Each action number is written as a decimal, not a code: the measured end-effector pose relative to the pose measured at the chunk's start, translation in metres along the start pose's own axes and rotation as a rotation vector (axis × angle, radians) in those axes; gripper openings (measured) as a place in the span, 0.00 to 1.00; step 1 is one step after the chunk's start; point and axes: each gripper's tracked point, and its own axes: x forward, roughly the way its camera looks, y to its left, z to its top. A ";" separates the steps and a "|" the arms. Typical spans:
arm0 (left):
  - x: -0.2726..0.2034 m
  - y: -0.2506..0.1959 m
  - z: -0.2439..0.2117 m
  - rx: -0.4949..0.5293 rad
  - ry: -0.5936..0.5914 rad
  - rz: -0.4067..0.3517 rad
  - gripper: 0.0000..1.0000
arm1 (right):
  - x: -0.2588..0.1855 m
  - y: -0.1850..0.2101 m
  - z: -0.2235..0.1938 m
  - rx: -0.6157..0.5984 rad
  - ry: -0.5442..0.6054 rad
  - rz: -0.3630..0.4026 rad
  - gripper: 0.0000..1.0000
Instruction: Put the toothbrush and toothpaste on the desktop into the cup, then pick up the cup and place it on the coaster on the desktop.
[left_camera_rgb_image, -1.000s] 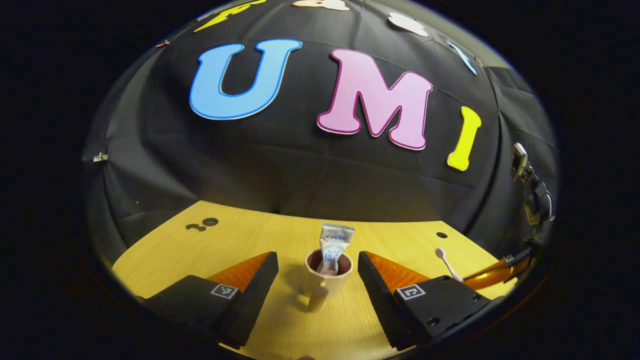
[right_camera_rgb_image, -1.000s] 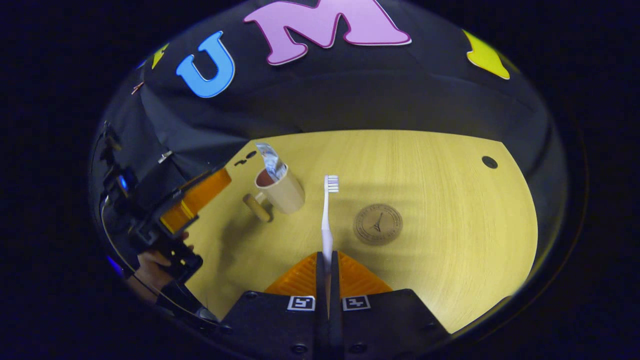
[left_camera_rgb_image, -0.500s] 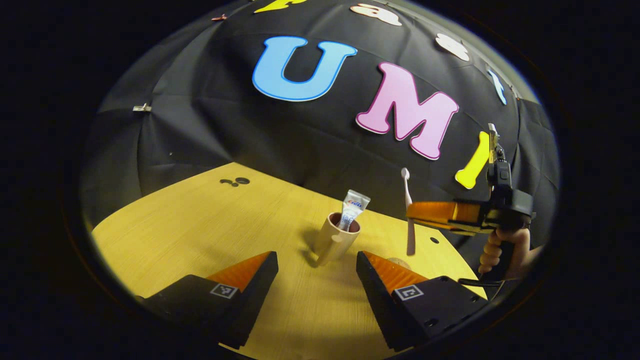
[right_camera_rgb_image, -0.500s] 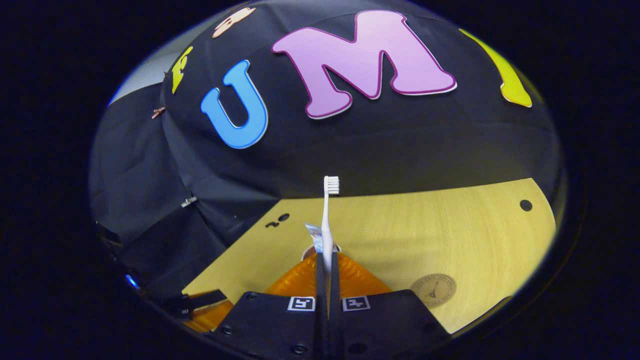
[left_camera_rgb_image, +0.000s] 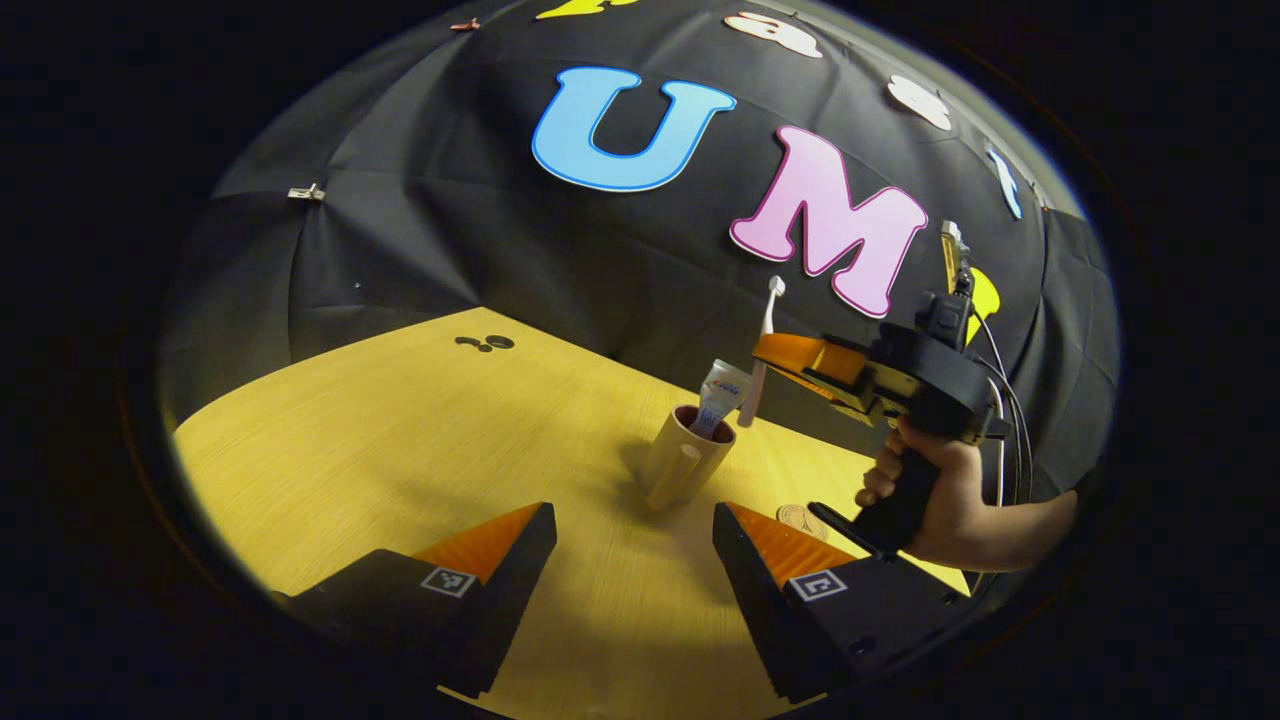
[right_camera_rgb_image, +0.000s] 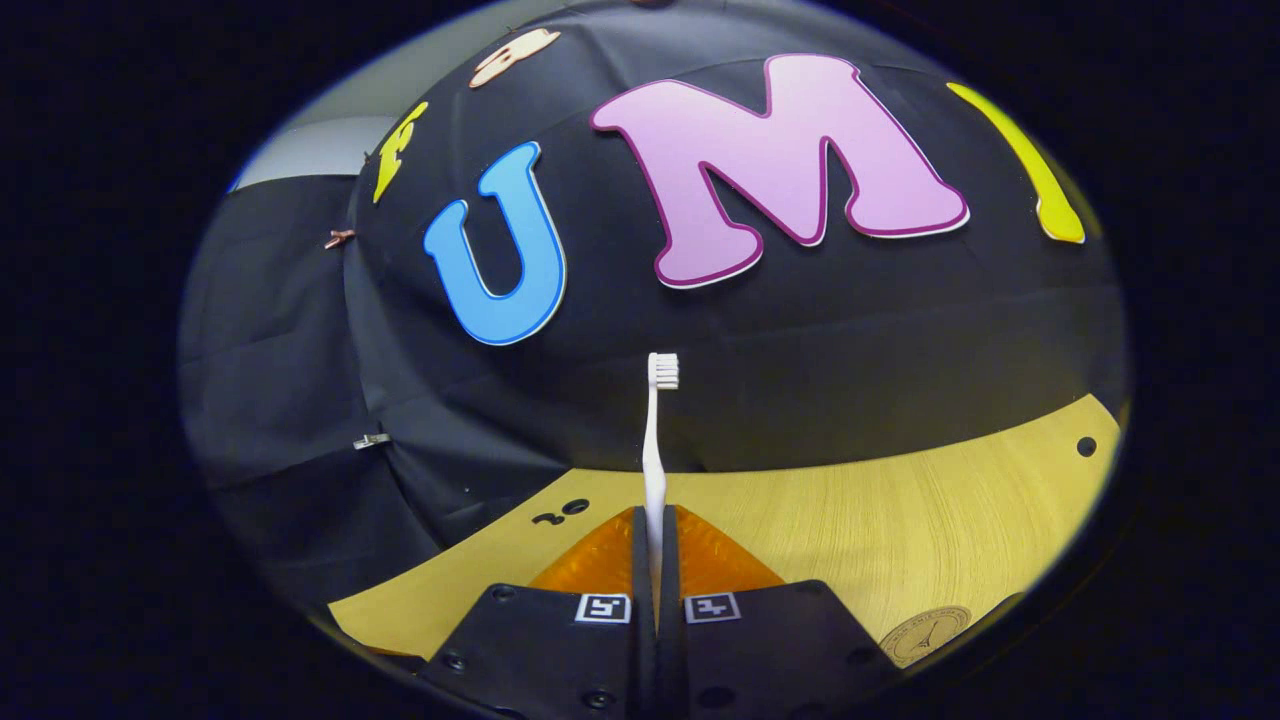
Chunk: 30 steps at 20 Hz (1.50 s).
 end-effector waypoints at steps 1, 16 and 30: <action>0.000 -0.001 -0.002 -0.001 -0.001 -0.008 0.98 | 0.003 0.003 0.000 -0.026 -0.019 0.007 0.05; 0.016 0.002 -0.027 0.030 0.048 -0.035 0.98 | 0.007 0.024 -0.044 -0.337 -0.117 0.085 0.09; 0.024 -0.011 0.004 0.066 0.069 -0.028 0.98 | -0.056 -0.015 -0.047 -0.233 0.045 0.032 1.00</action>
